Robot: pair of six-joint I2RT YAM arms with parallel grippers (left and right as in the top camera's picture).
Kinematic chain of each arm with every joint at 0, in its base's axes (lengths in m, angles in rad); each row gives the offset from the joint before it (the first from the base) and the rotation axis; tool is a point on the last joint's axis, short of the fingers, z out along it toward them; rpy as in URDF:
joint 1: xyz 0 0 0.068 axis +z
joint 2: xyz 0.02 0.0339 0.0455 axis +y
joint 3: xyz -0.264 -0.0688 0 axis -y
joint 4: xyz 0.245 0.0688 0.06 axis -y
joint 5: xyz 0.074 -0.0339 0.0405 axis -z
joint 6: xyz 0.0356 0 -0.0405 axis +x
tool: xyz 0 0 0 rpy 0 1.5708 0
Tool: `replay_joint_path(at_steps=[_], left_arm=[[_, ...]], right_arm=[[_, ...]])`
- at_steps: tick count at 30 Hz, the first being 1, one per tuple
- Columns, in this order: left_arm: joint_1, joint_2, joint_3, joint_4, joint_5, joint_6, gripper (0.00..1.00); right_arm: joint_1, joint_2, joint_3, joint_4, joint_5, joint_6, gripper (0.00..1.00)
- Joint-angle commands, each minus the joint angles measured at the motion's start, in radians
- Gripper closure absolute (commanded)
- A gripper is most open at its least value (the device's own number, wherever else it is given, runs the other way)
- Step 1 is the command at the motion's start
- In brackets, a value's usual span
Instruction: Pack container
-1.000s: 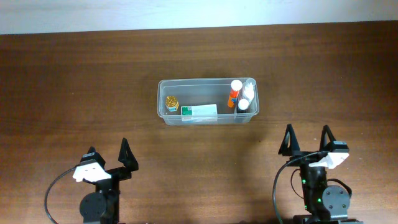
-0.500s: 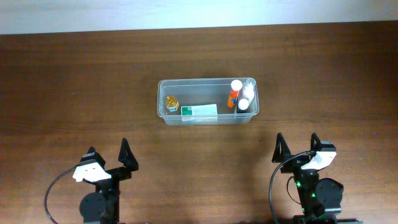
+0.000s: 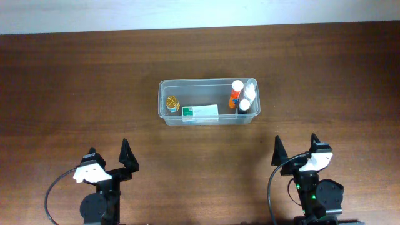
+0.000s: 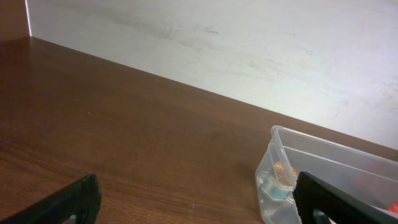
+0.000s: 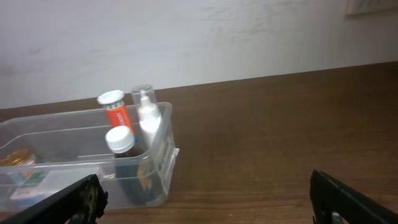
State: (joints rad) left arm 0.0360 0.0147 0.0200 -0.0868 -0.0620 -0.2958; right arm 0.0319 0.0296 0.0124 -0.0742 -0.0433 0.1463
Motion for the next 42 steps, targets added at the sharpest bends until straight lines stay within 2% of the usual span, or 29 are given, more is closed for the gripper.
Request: replay_joint_path(at_steps=[1,42], left_arm=[[0.006,-0.01,-0.008,0.003,0.011,0.008,0.01],[0.006,-0.01,-0.008,0.003,0.011,0.008,0.0]], right_arm=[[0.013,-0.011,-0.007,-0.002,-0.002,-0.015,0.02],[-0.025,-0.011,-0.007,-0.002,-0.002,-0.015,0.02]])
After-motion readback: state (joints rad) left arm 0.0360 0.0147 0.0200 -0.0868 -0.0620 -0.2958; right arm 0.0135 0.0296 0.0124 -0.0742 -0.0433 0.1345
